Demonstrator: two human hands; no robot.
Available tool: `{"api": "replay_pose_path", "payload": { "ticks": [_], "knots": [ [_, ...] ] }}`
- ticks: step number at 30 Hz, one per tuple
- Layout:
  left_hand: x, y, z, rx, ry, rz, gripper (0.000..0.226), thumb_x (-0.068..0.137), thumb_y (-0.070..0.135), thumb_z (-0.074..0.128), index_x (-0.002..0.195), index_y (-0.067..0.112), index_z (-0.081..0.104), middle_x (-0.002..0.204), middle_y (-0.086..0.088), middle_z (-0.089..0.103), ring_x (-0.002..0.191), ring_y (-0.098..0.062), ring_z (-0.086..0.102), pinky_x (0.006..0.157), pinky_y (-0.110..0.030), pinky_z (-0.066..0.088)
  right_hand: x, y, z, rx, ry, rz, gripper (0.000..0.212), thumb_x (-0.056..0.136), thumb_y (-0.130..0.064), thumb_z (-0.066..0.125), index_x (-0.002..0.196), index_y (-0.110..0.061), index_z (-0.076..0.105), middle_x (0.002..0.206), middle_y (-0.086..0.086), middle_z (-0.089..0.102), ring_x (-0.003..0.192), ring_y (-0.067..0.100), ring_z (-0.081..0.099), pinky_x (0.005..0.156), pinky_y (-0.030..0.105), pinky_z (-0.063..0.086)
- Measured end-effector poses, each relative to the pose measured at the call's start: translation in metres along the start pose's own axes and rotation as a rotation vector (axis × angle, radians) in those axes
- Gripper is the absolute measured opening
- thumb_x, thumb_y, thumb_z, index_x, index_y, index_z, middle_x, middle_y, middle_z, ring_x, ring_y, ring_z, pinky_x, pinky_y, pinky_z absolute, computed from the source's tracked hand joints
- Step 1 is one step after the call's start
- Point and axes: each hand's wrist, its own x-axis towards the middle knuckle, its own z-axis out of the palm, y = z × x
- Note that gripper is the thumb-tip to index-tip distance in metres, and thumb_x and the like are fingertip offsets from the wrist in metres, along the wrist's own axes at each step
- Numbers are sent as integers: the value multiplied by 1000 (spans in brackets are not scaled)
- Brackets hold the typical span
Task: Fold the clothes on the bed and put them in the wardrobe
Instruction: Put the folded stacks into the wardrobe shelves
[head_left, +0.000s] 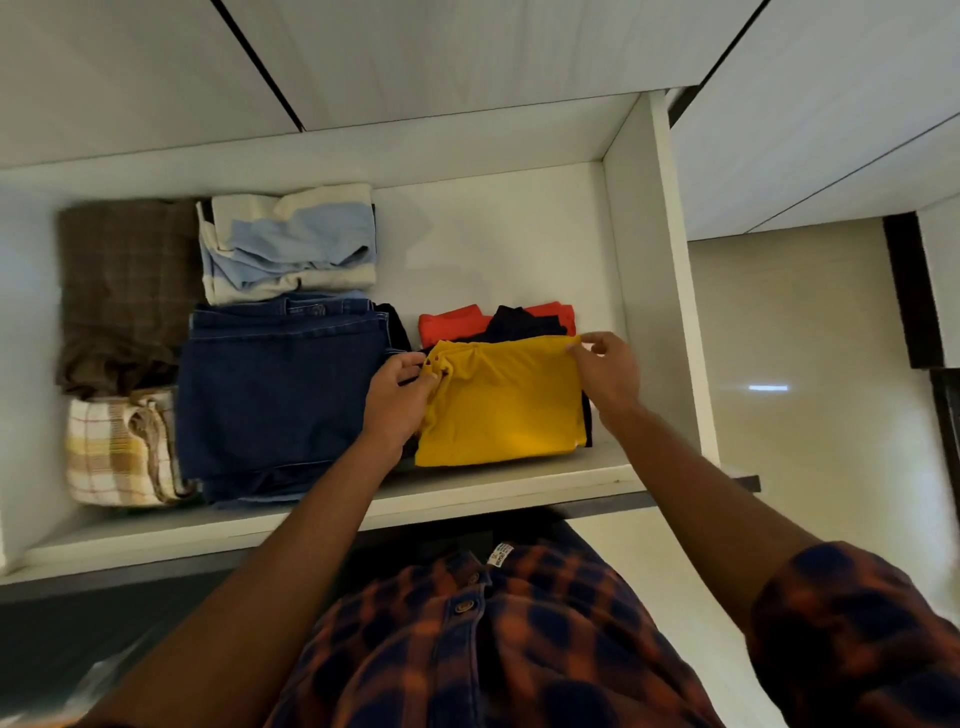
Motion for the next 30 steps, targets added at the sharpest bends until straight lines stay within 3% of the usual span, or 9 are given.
{"api": "replay_pose_path", "payload": {
  "ticks": [5, 9, 11, 14, 18, 21, 25, 27, 30],
  "knots": [
    [6, -8, -44, 152, -162, 175, 19, 94, 11, 63, 106, 25, 69, 99, -7, 72, 97, -23, 69, 86, -37, 56, -36, -12, 20, 107, 146, -63, 16, 97, -28, 63, 109, -20, 71, 104, -5, 68, 98, 13, 64, 72, 22, 49],
    [18, -19, -75, 228, -289, 288, 18, 95, 6, 61, 107, 17, 70, 92, -9, 73, 84, -15, 71, 73, -23, 53, -73, -12, 54, 141, 60, -43, 4, 94, -28, 66, 92, -28, 69, 95, -1, 72, 91, 21, 70, 88, 45, 60],
    [24, -23, -87, 264, -388, 358, 17, 95, 5, 61, 106, 15, 69, 91, -10, 73, 79, -12, 70, 70, -21, 51, -97, -12, 70, 72, 68, -67, 4, 91, -33, 68, 87, -33, 68, 91, -3, 72, 87, 21, 70, 85, 45, 59],
    [27, -30, -107, 376, -536, 451, 16, 96, 9, 62, 104, 21, 69, 91, -6, 72, 80, -12, 70, 73, -30, 52, -149, -10, 98, -19, 203, -70, 8, 90, -39, 69, 96, -33, 70, 92, -6, 68, 88, 15, 66, 79, 35, 55],
    [15, -33, -113, 490, -657, 567, 19, 94, 9, 63, 97, 27, 70, 85, -4, 71, 83, -22, 70, 85, -47, 58, -216, 9, 127, 88, 329, -25, 11, 92, -36, 69, 100, -30, 73, 86, -7, 67, 84, 13, 64, 76, 34, 51],
    [-12, -39, -97, 585, -772, 695, 21, 95, 11, 61, 96, 31, 67, 89, -3, 71, 84, -22, 70, 83, -51, 58, -263, 45, 142, 196, 404, 31, 8, 91, -32, 70, 96, -28, 73, 81, -8, 68, 80, 13, 66, 77, 33, 52],
    [-69, -60, -65, 737, -957, 949, 16, 94, 13, 57, 100, 25, 67, 89, -1, 70, 78, -20, 68, 73, -45, 59, -331, 118, 171, 396, 476, 240, 7, 87, -32, 71, 93, -30, 72, 73, -11, 68, 73, 12, 67, 80, 37, 57],
    [-104, -86, -48, 859, -1104, 1047, 18, 95, 12, 56, 100, 25, 66, 87, -2, 70, 75, -20, 68, 70, -41, 58, -371, 166, 190, 500, 499, 372, 12, 84, -33, 70, 93, -26, 73, 82, -7, 71, 80, 13, 68, 83, 38, 57],
    [-133, -125, -31, 1037, -1260, 1049, 18, 95, 11, 59, 100, 24, 69, 87, -3, 71, 75, -23, 68, 74, -36, 57, -423, 213, 230, 617, 495, 555, 12, 88, -29, 68, 94, -20, 72, 93, 2, 72, 86, 19, 66, 81, 35, 54]
  ]
}}
